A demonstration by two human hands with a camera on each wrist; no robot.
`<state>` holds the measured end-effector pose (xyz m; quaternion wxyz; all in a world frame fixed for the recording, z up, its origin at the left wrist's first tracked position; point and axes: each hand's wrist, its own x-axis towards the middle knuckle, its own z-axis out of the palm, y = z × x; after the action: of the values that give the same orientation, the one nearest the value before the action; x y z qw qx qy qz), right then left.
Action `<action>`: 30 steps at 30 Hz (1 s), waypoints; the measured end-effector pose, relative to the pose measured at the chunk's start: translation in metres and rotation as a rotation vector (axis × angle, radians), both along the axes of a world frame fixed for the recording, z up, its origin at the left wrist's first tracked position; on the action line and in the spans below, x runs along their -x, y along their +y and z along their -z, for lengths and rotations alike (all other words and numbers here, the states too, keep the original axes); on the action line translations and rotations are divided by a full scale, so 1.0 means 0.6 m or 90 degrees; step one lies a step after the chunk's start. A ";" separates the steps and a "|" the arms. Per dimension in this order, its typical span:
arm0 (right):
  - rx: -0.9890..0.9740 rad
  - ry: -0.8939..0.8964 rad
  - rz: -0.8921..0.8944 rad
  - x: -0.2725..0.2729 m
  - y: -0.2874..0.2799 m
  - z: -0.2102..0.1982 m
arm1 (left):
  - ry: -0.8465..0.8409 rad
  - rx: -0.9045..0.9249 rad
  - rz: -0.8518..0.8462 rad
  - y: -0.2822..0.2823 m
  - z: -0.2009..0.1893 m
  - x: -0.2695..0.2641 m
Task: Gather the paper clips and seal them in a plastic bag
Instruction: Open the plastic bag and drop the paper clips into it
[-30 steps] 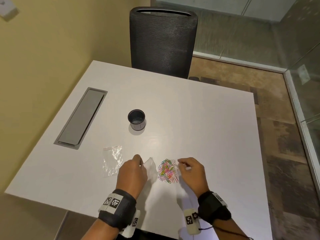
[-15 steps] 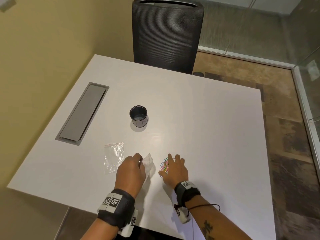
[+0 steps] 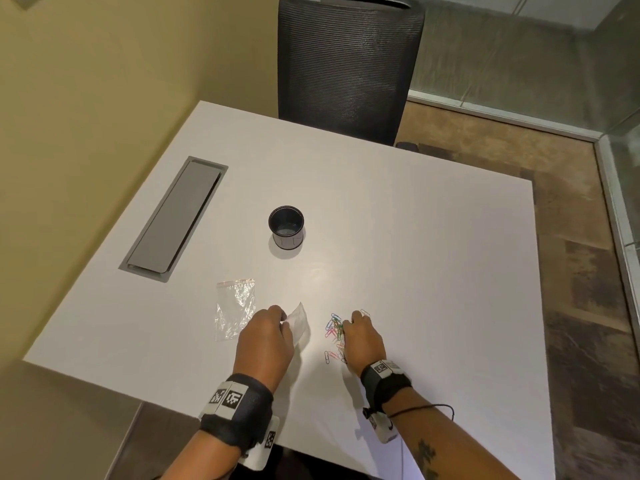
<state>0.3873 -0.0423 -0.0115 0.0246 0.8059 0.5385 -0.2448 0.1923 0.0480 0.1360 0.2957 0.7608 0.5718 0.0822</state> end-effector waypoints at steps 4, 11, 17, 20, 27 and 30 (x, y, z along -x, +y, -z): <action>-0.032 0.017 0.010 -0.011 -0.004 -0.001 | -0.004 0.004 0.001 -0.001 0.002 0.000; -0.109 0.108 0.095 -0.045 -0.025 -0.015 | -0.020 0.007 0.011 -0.005 0.008 0.001; -0.185 0.246 0.246 -0.066 -0.055 -0.019 | -0.026 0.009 0.022 -0.009 0.011 -0.001; -0.187 0.363 0.427 -0.074 -0.071 -0.025 | -0.030 0.007 0.028 -0.013 0.016 -0.003; -0.229 0.651 0.668 -0.085 -0.090 -0.091 | -0.042 0.017 0.037 -0.021 0.019 -0.015; -0.254 0.723 0.679 -0.087 -0.092 -0.125 | -0.049 0.019 0.039 -0.023 0.020 -0.020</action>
<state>0.4395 -0.0974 0.0638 -0.5177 0.6963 0.0452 -0.4951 0.2045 0.0343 0.1241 0.3312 0.7696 0.5378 0.0935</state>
